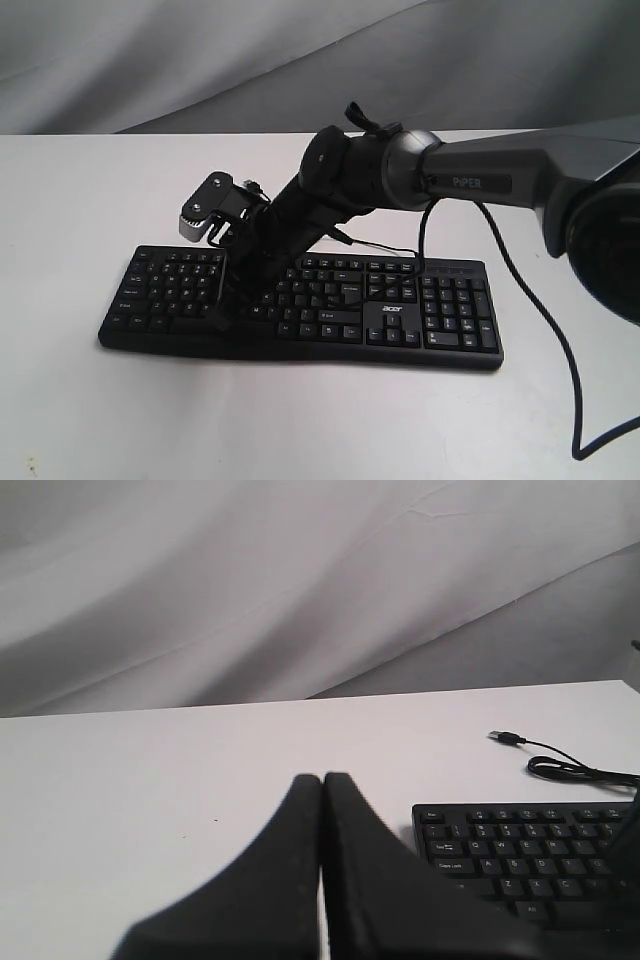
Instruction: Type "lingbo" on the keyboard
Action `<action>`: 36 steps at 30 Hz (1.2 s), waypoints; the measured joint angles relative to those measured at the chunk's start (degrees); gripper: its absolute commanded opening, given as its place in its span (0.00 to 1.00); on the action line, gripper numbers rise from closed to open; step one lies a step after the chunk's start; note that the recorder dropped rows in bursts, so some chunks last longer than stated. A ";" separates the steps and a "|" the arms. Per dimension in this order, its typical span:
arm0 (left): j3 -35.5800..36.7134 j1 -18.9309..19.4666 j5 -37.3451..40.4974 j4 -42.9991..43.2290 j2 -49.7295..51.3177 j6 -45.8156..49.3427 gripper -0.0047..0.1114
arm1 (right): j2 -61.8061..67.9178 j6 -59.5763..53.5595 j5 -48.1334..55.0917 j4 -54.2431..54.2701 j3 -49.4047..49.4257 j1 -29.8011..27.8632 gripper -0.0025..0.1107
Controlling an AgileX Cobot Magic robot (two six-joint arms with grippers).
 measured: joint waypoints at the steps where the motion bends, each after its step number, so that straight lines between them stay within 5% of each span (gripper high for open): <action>1: 0.00 0.00 0.00 0.00 0.00 0.00 0.04 | 0.00 0.09 0.06 0.00 0.00 0.00 0.02; 26: 0.00 0.00 0.00 0.00 0.00 0.00 0.04 | -4.84 6.52 2.63 -10.22 0.00 -3.38 0.02; 36: 0.00 0.00 0.00 0.00 0.00 0.00 0.04 | -5.02 -2.27 0.58 -2.48 6.99 -7.51 0.02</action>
